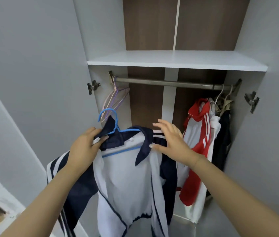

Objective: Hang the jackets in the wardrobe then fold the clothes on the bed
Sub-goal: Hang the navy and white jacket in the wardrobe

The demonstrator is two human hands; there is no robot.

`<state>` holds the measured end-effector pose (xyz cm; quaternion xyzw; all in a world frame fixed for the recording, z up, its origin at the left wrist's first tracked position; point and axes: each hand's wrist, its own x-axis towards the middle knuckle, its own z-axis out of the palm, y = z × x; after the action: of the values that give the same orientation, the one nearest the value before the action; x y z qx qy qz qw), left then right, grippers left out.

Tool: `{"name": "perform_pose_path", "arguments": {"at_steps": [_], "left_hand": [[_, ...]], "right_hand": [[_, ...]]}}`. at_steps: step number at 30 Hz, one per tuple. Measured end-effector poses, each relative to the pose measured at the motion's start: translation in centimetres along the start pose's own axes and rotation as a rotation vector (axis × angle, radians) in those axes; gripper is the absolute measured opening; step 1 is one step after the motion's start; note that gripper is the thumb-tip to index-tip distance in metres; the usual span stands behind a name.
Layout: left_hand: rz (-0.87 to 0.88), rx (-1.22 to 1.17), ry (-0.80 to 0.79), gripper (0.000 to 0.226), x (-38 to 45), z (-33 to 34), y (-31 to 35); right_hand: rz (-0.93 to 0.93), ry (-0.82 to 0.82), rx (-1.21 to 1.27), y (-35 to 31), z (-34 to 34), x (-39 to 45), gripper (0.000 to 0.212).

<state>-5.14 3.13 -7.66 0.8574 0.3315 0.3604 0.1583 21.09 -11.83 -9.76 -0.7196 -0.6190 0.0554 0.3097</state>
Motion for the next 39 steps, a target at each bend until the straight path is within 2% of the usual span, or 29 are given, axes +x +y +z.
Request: {"name": "perform_pose_path", "arguments": {"at_steps": [1,3,5,8,10,12,15,16,17,18,20,21,22,25,26,27,29,31,35,38,39], "left_hand": [[0.006,-0.031,-0.009,0.007,0.0,0.1,0.0],[0.016,-0.078,-0.042,0.006,0.0,0.4,0.3],[0.033,-0.082,-0.088,0.005,0.1,1.1,0.6],[0.047,-0.033,-0.134,0.010,0.6,2.5,0.7],[0.004,-0.114,-0.128,0.014,1.2,2.8,1.1],[-0.043,-0.203,-0.019,0.016,1.7,2.7,1.6],[-0.144,-0.278,0.240,0.016,1.0,2.4,3.0],[-0.132,-0.349,0.219,0.013,0.3,2.4,3.7],[-0.085,-0.391,0.102,0.007,-0.6,2.7,4.4],[-0.034,-0.400,-0.100,0.009,-1.4,3.1,5.1],[-0.003,-0.353,-0.521,0.037,-2.4,4.2,5.6],[-0.015,-0.321,-0.578,0.045,-2.4,4.4,5.4],[-0.017,-0.312,-0.487,0.044,-1.9,4.4,5.2],[0.089,-0.246,0.039,0.025,1.1,2.7,5.0],[0.125,-0.162,0.115,0.027,2.2,2.3,5.0],[0.148,-0.073,0.123,0.032,3.4,2.0,5.1],[0.166,0.022,-0.026,0.033,5.5,2.3,5.4],[0.202,0.020,-0.081,0.008,7.0,2.7,6.2],[0.206,-0.059,0.081,0.037,10.7,2.9,6.7],[0.080,-0.187,0.085,0.044,14.3,2.6,7.1],[0.057,-0.265,0.079,0.046,15.6,2.4,7.1]], "right_hand": [[-0.010,-0.017,-0.011,0.2,0.1,-0.3,0.050],[0.002,-0.038,0.083,0.2,0.2,-0.7,0.027],[0.004,-0.052,0.046,-0.6,0.6,-0.6,0.013],[-0.017,-0.018,-0.063,-1.4,1.4,-0.7,0.015],[0.039,0.034,-0.077,-1.3,1.6,-0.6,0.018],[0.148,0.093,-0.095,-1.1,1.1,-0.3,0.022],[0.282,0.217,-0.029,-0.7,0.2,0.4,0.027],[0.312,0.247,0.008,-0.6,-0.1,0.6,0.031],[0.331,0.272,0.046,-0.5,-0.5,0.9,0.035],[0.340,0.291,0.079,-0.3,-1.0,1.1,0.036],[0.351,0.303,0.122,-0.1,-2.1,1.3,0.033],[0.354,0.303,0.136,0.0,-2.6,1.3,0.031],[0.353,0.312,0.146,0.1,-3.1,1.3,0.031],[0.339,0.362,0.151,0.3,-3.9,1.3,0.033],[0.335,0.373,0.151,0.3,-4.0,1.4,0.033],[0.330,0.383,0.156,0.2,-4.3,1.6,0.033],[0.317,0.400,0.178,-0.2,-4.9,2.2,0.033],[0.309,0.419,0.187,-0.8,-6.0,3.1,0.034],[0.250,0.391,0.178,-1.7,-9.2,5.5,0.028],[0.069,0.386,0.228,-2.8,-12.1,7.2,0.014],[-0.018,0.374,0.184,-3.2,-12.9,7.8,0.017]]}}
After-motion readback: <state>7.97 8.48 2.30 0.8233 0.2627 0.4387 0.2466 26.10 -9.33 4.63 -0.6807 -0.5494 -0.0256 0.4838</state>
